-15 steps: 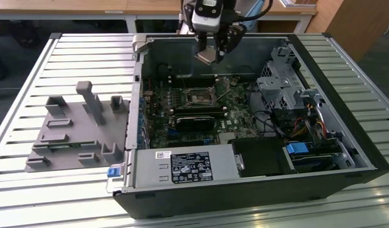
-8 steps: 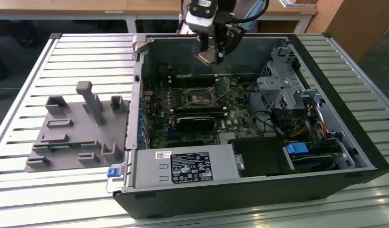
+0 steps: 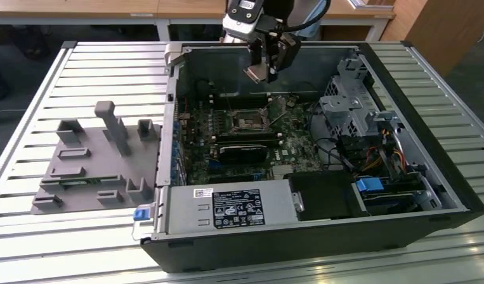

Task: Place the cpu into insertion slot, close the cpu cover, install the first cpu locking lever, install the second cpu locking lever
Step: 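Place the cpu into insertion slot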

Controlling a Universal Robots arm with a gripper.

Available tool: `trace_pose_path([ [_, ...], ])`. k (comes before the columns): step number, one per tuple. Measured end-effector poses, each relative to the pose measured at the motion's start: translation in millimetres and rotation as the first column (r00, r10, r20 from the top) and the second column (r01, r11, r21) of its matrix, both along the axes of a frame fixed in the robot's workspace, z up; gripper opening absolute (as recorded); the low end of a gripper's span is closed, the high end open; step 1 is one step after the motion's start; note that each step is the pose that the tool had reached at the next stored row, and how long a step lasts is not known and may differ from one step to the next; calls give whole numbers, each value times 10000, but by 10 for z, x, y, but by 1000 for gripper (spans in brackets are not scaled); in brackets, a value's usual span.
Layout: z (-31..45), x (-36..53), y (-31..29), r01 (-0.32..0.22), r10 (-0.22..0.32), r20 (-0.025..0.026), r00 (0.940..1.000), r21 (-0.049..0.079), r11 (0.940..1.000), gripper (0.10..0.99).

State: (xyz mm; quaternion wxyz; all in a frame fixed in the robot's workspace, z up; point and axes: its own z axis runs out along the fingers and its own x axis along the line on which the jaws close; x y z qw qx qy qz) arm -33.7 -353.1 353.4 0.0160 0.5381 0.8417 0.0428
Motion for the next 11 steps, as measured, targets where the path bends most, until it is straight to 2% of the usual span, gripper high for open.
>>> trace_pose_path([
  [3,-14,0,0,540,-540,-1,9985,0,9985,541],
  [6,-32,0,0,1077,-1077,0,9942,0,9942,541],
  [11,-80,0,0,1965,-1965,0,9805,-2,9805,541],
])
